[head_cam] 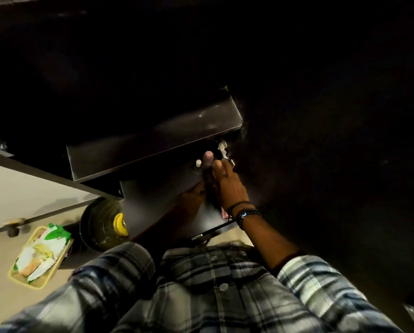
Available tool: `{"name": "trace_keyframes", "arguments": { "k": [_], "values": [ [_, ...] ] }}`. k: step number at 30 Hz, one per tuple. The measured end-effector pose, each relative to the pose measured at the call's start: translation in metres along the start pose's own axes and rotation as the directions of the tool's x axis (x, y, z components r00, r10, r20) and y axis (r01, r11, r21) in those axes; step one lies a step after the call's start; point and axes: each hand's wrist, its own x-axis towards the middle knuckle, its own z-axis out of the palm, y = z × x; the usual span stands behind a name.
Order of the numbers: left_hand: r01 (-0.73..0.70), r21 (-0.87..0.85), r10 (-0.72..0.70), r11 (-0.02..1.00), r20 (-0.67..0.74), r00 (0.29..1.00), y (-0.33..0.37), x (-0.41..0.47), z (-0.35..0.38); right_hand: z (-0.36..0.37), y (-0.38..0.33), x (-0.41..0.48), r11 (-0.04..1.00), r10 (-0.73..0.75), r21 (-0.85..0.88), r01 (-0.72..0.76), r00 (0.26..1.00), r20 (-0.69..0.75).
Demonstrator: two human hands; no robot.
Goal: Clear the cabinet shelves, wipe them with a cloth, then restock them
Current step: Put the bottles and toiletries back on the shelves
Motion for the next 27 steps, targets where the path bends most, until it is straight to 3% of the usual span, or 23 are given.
{"name": "trace_keyframes", "arguments": {
  "k": [4,8,15,19,22,27],
  "values": [
    [0.125,-0.068,-0.124,0.99,0.02,0.992,-0.008,0.003,-0.003,0.001,0.004,0.005,0.997,0.067,0.034,-0.068,0.997,0.026],
    [0.085,-0.036,-0.086,0.996,-0.021,0.996,-0.011,-0.007,-0.01,0.003,0.007,0.009,0.999,0.042,-0.029,-0.041,0.998,0.043],
    [0.075,-0.193,-0.127,0.978,-0.271,0.954,-0.004,-0.057,-0.049,-0.013,-0.007,0.013,0.996,0.045,-0.08,-0.038,0.996,0.083],
    [0.073,-0.375,-0.24,0.924,-0.422,0.874,-0.001,-0.108,-0.085,-0.031,-0.031,-0.003,0.999,-0.027,-0.045,0.028,0.999,0.022],
    [0.039,-0.433,-0.291,0.901,-0.533,0.795,0.001,-0.147,-0.115,-0.045,-0.051,-0.019,0.984,-0.137,0.102,0.148,0.985,-0.109],
    [0.102,-0.415,-0.377,0.904,-0.662,0.648,-0.009,-0.201,-0.152,-0.075,-0.094,-0.033,0.852,-0.381,0.314,0.42,0.907,-0.178]
  ]
}}
